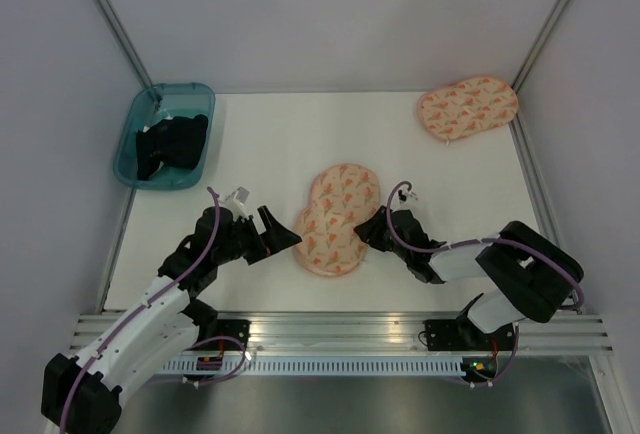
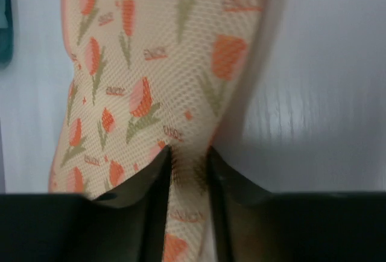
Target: Unzip the laundry bag and remove the bra
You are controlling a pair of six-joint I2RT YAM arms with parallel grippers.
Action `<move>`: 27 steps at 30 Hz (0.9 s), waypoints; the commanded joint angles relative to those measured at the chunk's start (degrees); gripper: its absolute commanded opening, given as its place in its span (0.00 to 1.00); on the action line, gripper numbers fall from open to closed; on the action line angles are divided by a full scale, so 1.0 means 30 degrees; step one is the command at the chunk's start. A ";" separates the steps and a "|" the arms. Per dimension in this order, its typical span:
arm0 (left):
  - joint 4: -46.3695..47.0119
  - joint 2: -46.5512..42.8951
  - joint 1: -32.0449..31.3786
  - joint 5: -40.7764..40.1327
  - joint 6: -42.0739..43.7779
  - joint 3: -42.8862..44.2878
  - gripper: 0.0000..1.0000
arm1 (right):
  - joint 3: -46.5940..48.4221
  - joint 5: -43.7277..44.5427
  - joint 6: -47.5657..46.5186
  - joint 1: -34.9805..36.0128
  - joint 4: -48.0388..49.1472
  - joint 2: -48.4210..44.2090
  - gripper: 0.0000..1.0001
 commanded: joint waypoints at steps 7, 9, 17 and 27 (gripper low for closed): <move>-0.0344 -0.0373 -0.0060 0.0197 0.0178 0.0124 0.99 | 0.1083 0.1331 -0.0401 -0.0258 -0.3898 -0.1099 0.00; -0.0344 -0.0315 -0.0060 0.0168 0.0178 0.0154 1.00 | 0.1346 0.1508 -0.0984 -0.0899 -0.4983 -0.1864 0.00; -0.0344 -0.0138 -0.0060 0.0315 0.0149 0.0154 1.00 | 0.4998 0.1919 -0.4264 -0.4267 -0.9460 -0.3599 0.00; -0.0256 -0.0139 -0.0031 0.0315 0.0090 0.0066 1.00 | 1.5402 0.3004 -0.9218 -0.6879 -1.4799 0.2959 0.00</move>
